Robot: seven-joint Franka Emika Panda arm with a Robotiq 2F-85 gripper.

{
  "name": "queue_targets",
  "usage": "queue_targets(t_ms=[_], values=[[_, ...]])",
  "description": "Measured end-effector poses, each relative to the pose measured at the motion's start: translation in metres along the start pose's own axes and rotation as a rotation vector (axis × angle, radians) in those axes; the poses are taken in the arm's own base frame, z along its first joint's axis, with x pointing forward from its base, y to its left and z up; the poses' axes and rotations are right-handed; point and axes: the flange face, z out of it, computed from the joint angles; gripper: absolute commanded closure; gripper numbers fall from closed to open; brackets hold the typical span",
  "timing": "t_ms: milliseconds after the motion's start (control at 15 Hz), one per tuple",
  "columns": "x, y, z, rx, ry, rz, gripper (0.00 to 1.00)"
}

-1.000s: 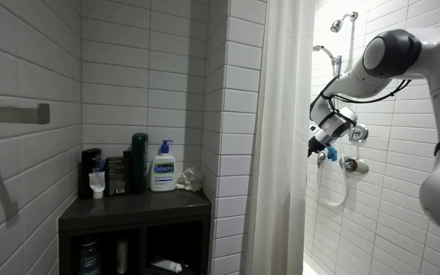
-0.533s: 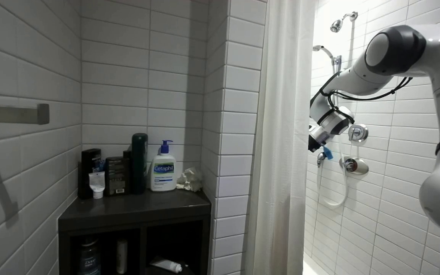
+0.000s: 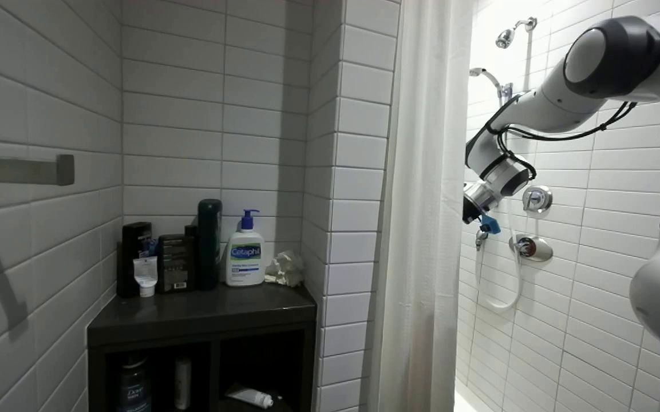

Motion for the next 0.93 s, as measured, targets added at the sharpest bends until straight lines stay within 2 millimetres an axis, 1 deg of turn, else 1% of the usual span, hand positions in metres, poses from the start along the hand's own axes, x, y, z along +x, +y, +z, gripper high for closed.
queue_targets(t_ms=[333, 533, 667, 933], values=[[0.007, -0.039, 0.001, 0.075, 0.013, -0.015, 0.84], [0.014, -0.058, 0.004, 0.095, 0.023, -0.033, 0.84], [0.021, -0.065, 0.006, 0.095, 0.035, -0.052, 0.84], [0.03, -0.069, 0.018, 0.086, 0.021, -0.073, 0.84]])
